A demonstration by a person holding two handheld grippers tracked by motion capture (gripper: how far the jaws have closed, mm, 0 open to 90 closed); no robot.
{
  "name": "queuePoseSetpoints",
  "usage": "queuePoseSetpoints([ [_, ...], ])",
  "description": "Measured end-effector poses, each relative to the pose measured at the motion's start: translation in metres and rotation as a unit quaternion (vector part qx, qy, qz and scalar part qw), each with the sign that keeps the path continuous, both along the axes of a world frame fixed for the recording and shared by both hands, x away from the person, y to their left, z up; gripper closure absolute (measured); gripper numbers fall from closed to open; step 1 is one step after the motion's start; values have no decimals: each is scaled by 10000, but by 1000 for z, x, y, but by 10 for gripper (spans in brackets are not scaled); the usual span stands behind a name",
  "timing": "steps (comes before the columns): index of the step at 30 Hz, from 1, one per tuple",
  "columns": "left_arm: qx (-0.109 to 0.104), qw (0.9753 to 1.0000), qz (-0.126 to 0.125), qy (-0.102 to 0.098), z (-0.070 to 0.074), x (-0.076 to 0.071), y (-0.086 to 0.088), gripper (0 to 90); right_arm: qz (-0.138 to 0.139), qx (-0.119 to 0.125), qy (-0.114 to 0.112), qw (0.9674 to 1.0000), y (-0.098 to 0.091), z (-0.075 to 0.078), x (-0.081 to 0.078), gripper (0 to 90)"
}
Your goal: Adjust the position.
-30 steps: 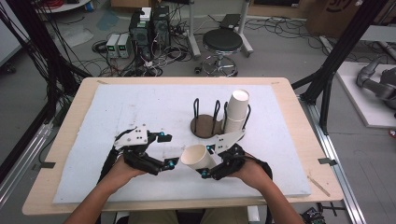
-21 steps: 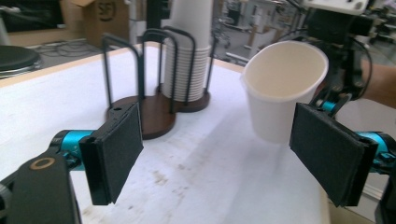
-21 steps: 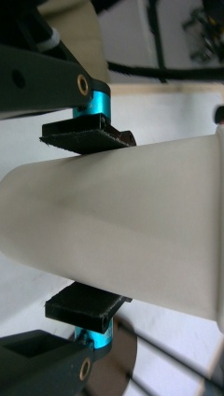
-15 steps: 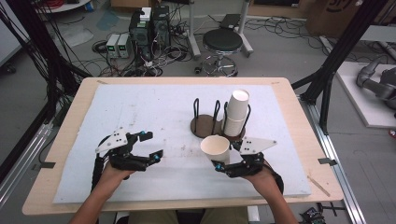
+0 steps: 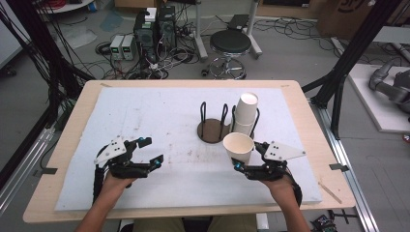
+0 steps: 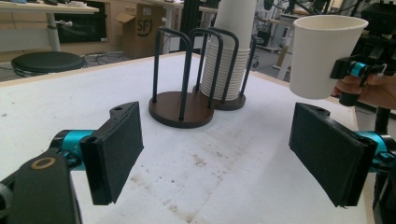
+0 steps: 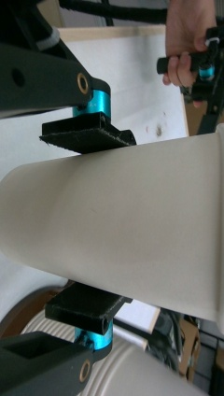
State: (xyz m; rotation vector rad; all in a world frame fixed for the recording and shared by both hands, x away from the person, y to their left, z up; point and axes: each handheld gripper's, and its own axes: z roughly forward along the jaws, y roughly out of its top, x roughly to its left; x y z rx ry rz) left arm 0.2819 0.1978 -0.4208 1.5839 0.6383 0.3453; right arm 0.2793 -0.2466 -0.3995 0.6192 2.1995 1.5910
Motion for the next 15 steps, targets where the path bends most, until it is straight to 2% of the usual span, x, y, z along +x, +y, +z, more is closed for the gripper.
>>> queuePoseSetpoints([
  [9, -4, 10000, 20, -71, 0, -1, 1, 174, -241, 217, -83, 9994, -12, 1, -3, 337],
  [15, -126, 9998, 141, -97, -1, -2, 7, 174, -315, 239, -120, 9991, -14, 1, -2, 336],
])
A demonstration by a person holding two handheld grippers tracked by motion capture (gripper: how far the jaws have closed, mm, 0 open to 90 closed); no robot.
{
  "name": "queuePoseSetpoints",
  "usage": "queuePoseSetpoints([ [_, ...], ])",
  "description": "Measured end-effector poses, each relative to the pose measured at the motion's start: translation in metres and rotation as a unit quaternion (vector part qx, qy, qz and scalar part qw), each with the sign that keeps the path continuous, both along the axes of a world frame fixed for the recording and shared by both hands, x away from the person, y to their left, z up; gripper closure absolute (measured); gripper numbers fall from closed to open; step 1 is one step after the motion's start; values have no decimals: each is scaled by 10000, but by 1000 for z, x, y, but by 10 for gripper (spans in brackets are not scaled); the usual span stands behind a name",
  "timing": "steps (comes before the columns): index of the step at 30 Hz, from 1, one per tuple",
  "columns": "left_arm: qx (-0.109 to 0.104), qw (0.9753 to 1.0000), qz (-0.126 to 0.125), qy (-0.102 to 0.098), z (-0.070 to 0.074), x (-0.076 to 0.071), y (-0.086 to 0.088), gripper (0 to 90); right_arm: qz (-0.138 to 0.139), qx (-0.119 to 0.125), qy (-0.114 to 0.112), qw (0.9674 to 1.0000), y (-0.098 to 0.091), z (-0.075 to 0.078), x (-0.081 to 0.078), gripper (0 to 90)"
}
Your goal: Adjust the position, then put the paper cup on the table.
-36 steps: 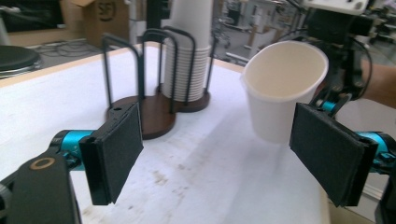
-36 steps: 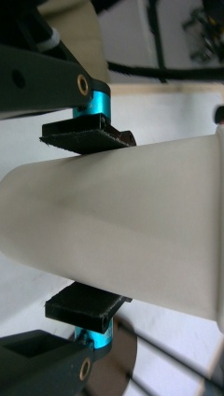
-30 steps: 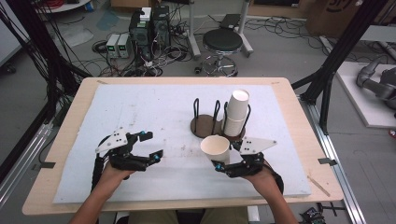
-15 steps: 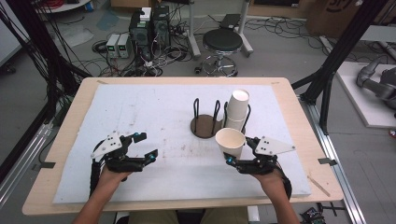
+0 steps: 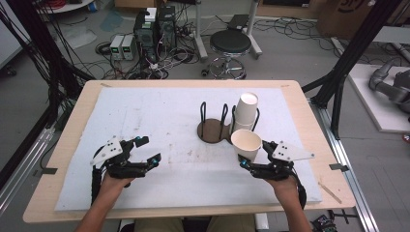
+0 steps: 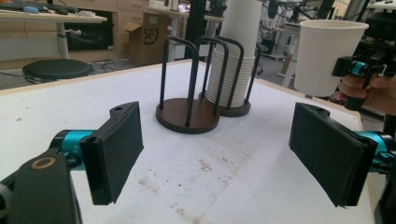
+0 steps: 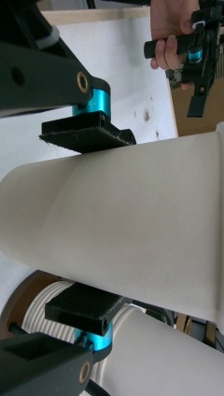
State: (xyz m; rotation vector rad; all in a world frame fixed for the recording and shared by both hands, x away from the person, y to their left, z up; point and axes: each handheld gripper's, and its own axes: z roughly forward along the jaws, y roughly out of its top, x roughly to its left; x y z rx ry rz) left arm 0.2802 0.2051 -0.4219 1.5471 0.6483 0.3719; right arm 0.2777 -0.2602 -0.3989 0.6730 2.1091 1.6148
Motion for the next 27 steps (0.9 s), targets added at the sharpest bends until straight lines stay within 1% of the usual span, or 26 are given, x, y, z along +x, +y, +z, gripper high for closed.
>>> queuePoseSetpoints([
  [2, -14, 10000, 19, 24, -1, -1, 3, 174, -16, 31, -3, 10000, 1, 2, 1, 336],
  [3, -15, 10000, 35, 24, -1, -2, 5, 174, -29, 35, -40, 10000, 2, 3, 2, 336],
  [5, -32, 10000, 71, 8, 0, -3, 7, 174, -31, 52, -36, 10000, 3, 3, 2, 337],
  [8, -47, 9999, 106, -21, 1, -3, 8, 174, -25, 52, -43, 10000, 3, 2, 2, 336],
  [11, -49, 10000, 80, -21, 2, -2, 7, 174, -57, 33, -60, 10000, 1, 2, 0, 337],
  [18, -57, 10000, 43, -20, 1, 1, 5, 174, -277, 70, -121, 9995, -11, 2, -3, 337],
  [23, -37, 10000, -15, 17, -1, 3, 3, 174, -471, 74, -129, 9988, -22, -2, -4, 338],
  [27, -40, 10000, -19, 10, 0, 4, 2, 174, -639, 69, -155, 9978, -32, -5, -4, 338],
])
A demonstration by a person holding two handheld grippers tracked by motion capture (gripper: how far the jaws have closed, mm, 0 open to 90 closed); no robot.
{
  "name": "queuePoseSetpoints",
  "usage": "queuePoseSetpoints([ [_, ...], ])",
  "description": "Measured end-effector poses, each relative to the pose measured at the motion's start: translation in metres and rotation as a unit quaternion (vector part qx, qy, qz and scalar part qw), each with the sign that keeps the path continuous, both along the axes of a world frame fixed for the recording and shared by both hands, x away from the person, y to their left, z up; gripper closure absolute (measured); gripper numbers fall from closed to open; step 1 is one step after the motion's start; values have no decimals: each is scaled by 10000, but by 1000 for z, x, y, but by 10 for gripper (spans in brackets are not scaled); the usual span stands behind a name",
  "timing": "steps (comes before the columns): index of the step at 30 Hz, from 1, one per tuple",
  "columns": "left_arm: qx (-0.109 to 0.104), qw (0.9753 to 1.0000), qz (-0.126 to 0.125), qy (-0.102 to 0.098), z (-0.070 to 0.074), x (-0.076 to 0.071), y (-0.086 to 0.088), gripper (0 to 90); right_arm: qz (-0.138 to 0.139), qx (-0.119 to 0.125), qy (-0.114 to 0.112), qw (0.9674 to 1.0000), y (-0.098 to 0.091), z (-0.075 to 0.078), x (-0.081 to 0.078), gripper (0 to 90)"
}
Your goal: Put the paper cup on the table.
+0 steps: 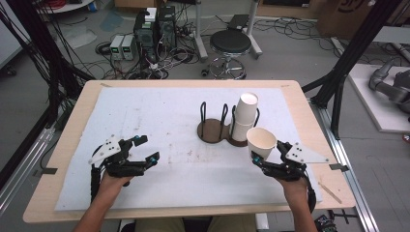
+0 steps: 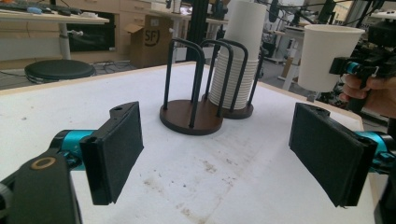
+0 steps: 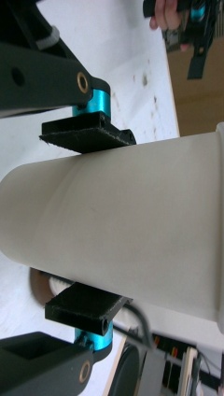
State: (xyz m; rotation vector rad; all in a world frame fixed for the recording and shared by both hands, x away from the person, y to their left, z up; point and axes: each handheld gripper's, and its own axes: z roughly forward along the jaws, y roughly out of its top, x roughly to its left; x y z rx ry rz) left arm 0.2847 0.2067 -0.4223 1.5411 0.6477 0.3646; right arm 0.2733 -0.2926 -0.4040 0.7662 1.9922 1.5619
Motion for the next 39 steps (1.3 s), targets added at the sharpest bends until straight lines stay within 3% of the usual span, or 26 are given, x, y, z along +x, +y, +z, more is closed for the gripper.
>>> queuePoseSetpoints([
  [3, 4, 10000, -1, -9, 0, 1, -3, 174, -88, -18, 64, 9999, -7, -6, 1, 339],
  [9, 53, 10000, -71, -7, 0, 3, -8, 174, -315, -126, 502, 9982, -20, -28, 10, 339],
  [14, 84, 9999, -114, 26, -2, 5, -10, 174, -472, 58, 766, 9959, -28, -38, 15, 339],
  [19, 116, 9999, -91, 37, -2, 5, -10, 174, -446, -95, 944, 9945, -24, -44, 22, 339],
  [27, 175, 9998, -10, 30, 0, 1, -9, 175, -431, -764, 1200, 9889, -11, -46, 25, 332],
  [33, 181, 9998, 50, 46, 0, 1, -7, 176, -437, -956, 1400, 9846, -16, -41, 21, 329],
  [36, 175, 9998, 35, 62, 0, 1, -7, 176, -404, -1081, 1391, 9835, -19, -41, 17, 322],
  [39, 185, 9998, 28, 71, 0, 2, -8, 176, -355, -1041, 1443, 9834, -24, -43, 16, 315],
])
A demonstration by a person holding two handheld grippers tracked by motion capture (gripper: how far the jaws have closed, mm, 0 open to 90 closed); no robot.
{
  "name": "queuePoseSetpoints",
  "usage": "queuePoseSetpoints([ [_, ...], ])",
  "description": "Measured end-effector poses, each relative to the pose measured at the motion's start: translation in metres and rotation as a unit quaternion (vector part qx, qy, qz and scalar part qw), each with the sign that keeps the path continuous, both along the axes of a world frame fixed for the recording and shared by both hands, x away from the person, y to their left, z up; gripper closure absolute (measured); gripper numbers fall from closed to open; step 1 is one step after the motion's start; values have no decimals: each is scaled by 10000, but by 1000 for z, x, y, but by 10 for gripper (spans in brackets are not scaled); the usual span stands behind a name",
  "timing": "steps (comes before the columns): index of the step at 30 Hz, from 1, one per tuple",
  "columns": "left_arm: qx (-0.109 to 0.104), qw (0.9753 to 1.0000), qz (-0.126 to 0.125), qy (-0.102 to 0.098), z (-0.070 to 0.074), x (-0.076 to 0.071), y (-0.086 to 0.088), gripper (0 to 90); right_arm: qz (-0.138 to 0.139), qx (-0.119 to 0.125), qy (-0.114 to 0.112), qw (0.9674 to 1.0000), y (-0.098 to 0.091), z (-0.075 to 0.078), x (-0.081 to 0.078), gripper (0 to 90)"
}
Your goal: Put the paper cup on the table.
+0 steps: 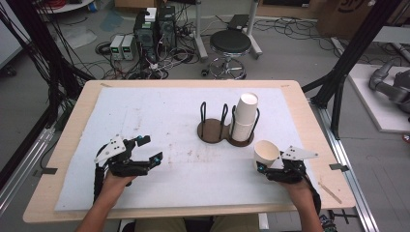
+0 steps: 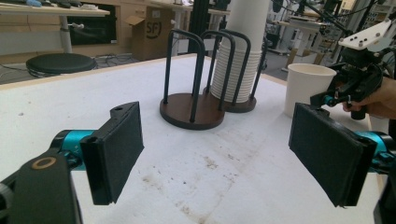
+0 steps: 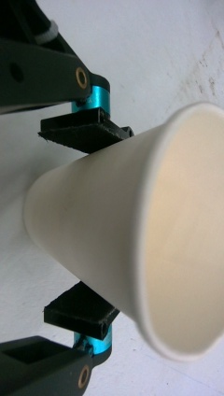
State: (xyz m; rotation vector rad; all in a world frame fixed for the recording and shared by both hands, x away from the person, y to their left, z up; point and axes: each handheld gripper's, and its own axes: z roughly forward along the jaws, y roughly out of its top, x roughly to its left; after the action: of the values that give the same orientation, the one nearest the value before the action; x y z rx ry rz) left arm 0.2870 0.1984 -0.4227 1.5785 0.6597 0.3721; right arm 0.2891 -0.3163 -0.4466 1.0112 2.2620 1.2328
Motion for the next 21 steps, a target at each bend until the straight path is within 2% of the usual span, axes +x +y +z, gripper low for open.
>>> queuePoseSetpoints([
  [3, -10, 10000, -4, 22, 0, 1, -1, 176, 2, 6, 40, 10000, -2, -1, -2, 293],
  [7, -18, 10000, -7, 21, 0, 2, -1, 176, -72, 48, 154, 9998, -2, -2, -1, 210],
  [14, -40, 10000, -2, 14, 0, 2, 1, 176, -47, 163, 40, 9998, -7, 8, -14, 206],
  [21, -103, 9999, 0, 2, 2, 2, 1, 176, -201, 318, -138, 9992, -19, 20, -29, 205],
])
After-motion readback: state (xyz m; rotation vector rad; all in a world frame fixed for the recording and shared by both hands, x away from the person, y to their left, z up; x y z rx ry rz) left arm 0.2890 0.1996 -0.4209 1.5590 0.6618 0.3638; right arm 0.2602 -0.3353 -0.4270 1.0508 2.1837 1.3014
